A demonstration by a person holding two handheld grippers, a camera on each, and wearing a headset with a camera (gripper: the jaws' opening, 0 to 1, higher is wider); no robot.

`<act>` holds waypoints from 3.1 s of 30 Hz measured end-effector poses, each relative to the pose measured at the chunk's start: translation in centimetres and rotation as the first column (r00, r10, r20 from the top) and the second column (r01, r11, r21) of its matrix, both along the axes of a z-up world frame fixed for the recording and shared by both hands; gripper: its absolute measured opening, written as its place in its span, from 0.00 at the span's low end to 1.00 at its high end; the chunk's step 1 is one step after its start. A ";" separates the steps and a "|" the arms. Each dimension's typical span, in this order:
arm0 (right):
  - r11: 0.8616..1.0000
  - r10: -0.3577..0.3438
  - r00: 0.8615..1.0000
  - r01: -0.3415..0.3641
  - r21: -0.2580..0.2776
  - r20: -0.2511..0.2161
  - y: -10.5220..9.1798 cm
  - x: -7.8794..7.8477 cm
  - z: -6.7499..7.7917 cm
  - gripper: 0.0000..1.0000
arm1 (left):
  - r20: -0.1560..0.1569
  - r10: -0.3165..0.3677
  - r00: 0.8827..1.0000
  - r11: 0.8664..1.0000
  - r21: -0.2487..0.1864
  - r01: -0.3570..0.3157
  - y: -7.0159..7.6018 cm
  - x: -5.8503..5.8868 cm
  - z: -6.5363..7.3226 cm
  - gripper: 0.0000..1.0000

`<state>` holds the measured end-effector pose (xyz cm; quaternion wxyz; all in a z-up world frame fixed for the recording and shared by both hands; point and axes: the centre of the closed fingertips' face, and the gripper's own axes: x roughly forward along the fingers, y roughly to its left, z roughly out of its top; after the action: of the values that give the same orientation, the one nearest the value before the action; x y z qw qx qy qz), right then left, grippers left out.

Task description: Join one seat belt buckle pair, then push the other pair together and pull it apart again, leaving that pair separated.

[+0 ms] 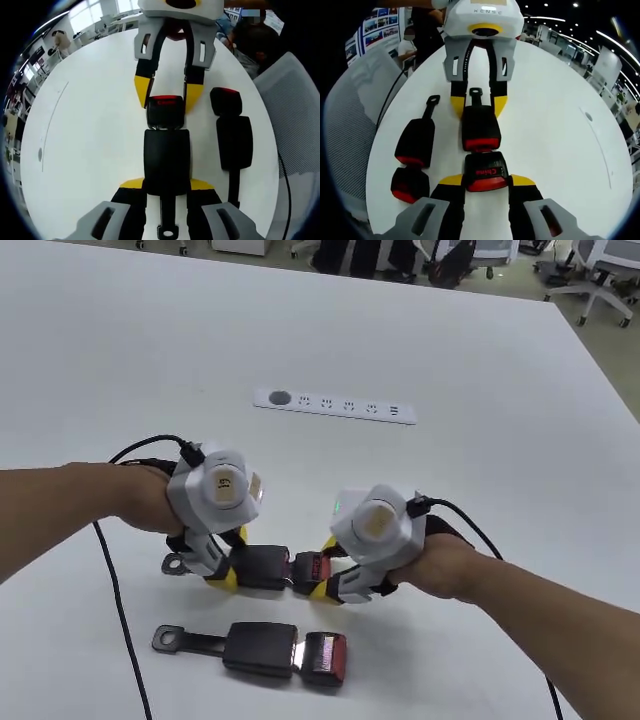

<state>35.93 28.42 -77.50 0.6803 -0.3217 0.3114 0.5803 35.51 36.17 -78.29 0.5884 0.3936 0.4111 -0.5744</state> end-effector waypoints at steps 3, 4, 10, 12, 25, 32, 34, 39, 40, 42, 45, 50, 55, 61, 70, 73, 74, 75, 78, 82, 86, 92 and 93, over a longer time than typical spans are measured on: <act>1.000 0.002 1.000 -0.002 -0.002 0.001 0.0 0.1 -0.2 0.29 | -0.002 -0.008 1.000 1.000 0.014 0.008 0.1 0.1 -0.1 0.31; 1.000 0.002 1.000 -0.002 -0.002 0.001 0.0 0.1 -0.1 0.29 | -0.003 -0.007 1.000 1.000 0.015 0.007 0.2 0.1 -0.1 0.31; 1.000 0.012 1.000 -0.012 -0.016 0.006 -0.4 0.1 -0.1 0.29 | -0.004 0.003 1.000 1.000 0.014 -0.003 0.3 0.2 -0.2 0.31; 1.000 0.015 1.000 -0.015 -0.026 0.009 -0.8 0.1 -0.1 0.29 | -0.006 0.001 1.000 1.000 0.015 -0.001 0.3 0.1 -0.1 0.31; 0.999 0.039 0.999 -0.038 -0.030 0.015 -1.6 0.2 -0.2 0.30 | -0.008 -0.008 1.000 0.999 0.053 0.009 0.4 0.2 -0.2 0.32; 0.999 0.037 0.999 -0.036 -0.030 0.017 -1.8 0.3 -0.3 0.30 | -0.008 -0.003 1.000 0.998 0.065 0.004 0.4 0.2 -0.2 0.32; 0.999 0.036 0.999 -0.036 -0.030 0.017 -1.8 0.3 -0.6 0.30 | -0.008 -0.002 1.000 0.998 0.068 0.003 0.5 0.2 -0.3 0.32; 0.999 0.029 0.999 -0.028 -0.036 0.017 -2.4 0.1 0.1 0.30 | -0.009 0.001 1.000 0.997 0.073 0.000 0.5 0.2 -0.3 0.32; 0.999 0.030 0.999 -0.029 -0.038 0.017 -2.6 0.2 -0.1 0.30 | -0.009 0.001 1.000 0.997 0.074 -0.001 0.5 0.3 -0.3 0.32; 0.999 0.024 1.000 -0.023 -0.042 0.016 -3.0 0.3 -0.2 0.30 | -0.009 0.000 1.000 0.997 0.078 0.001 0.4 0.1 -0.2 0.32; 0.998 0.024 1.000 -0.023 -0.053 0.015 -3.8 0.0 0.3 0.30 | -0.009 0.000 1.000 0.996 0.084 0.001 0.4 0.1 -0.2 0.32; 0.998 0.017 1.000 -0.017 -0.064 0.013 -4.7 0.4 -0.5 0.30 | -0.009 0.002 1.000 0.996 0.091 -0.001 0.4 0.2 -0.2 0.32; 0.996 0.030 0.999 -0.027 -0.086 0.026 -5.8 0.5 -0.7 0.30 | -0.009 0.003 1.000 0.995 0.099 -0.002 0.3 0.1 -0.1 0.32; 0.995 0.025 0.999 -0.023 -0.097 0.022 -6.9 0.4 -0.4 0.30 | -0.009 0.002 1.000 0.995 0.103 -0.001 0.3 0.1 -0.1 0.32; 0.993 0.027 0.999 -0.025 -0.114 0.020 -8.4 0.3 -0.3 0.30 | -0.009 0.007 1.000 0.994 0.106 -0.006 0.2 0.1 -0.1 0.32; 0.993 0.026 0.999 -0.024 -0.119 0.019 -8.9 0.2 -0.3 0.30 | -0.008 0.008 1.000 0.994 0.110 -0.007 0.2 0.1 -0.2 0.32; 0.992 0.026 0.999 -0.024 -0.121 0.019 -9.0 0.2 -0.2 0.30 | -0.008 0.008 1.000 0.994 0.111 -0.007 0.2 0.1 -0.2 0.32; 0.992 0.026 0.999 -0.024 -0.123 0.018 -9.2 0.2 -0.2 0.30 | -0.009 0.009 1.000 0.994 0.112 -0.008 0.2 0.2 -0.2 0.32; 0.991 0.027 0.999 -0.025 -0.130 0.017 -9.8 0.3 -0.4 0.30 | -0.008 0.009 1.000 0.994 0.112 -0.008 0.3 0.2 -0.3 0.32; 0.991 0.019 1.000 -0.016 -0.132 0.017 -10.3 0.3 -0.4 0.30 | -0.008 0.009 1.000 0.994 0.109 -0.008 0.3 0.2 -0.3 0.32; 0.991 0.012 1.000 -0.010 -0.136 0.017 -10.7 0.2 -0.2 0.30 | -0.007 0.012 1.000 0.994 0.105 -0.011 0.3 0.1 -0.2 0.33; 0.991 0.019 0.999 -0.014 -0.136 0.031 -10.7 0.2 -0.2 0.31 | -0.004 0.007 1.000 0.995 0.097 -0.007 0.3 0.2 -0.2 0.33; 0.990 0.028 0.999 -0.022 -0.141 0.039 -10.7 0.1 -0.3 0.31 | -0.003 0.009 1.000 0.995 0.096 -0.009 0.3 0.2 -0.2 0.33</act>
<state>36.06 17.70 -77.78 0.6549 -0.3844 0.3334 0.5588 35.68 36.46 -78.45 0.5707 0.4187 0.4411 -0.5518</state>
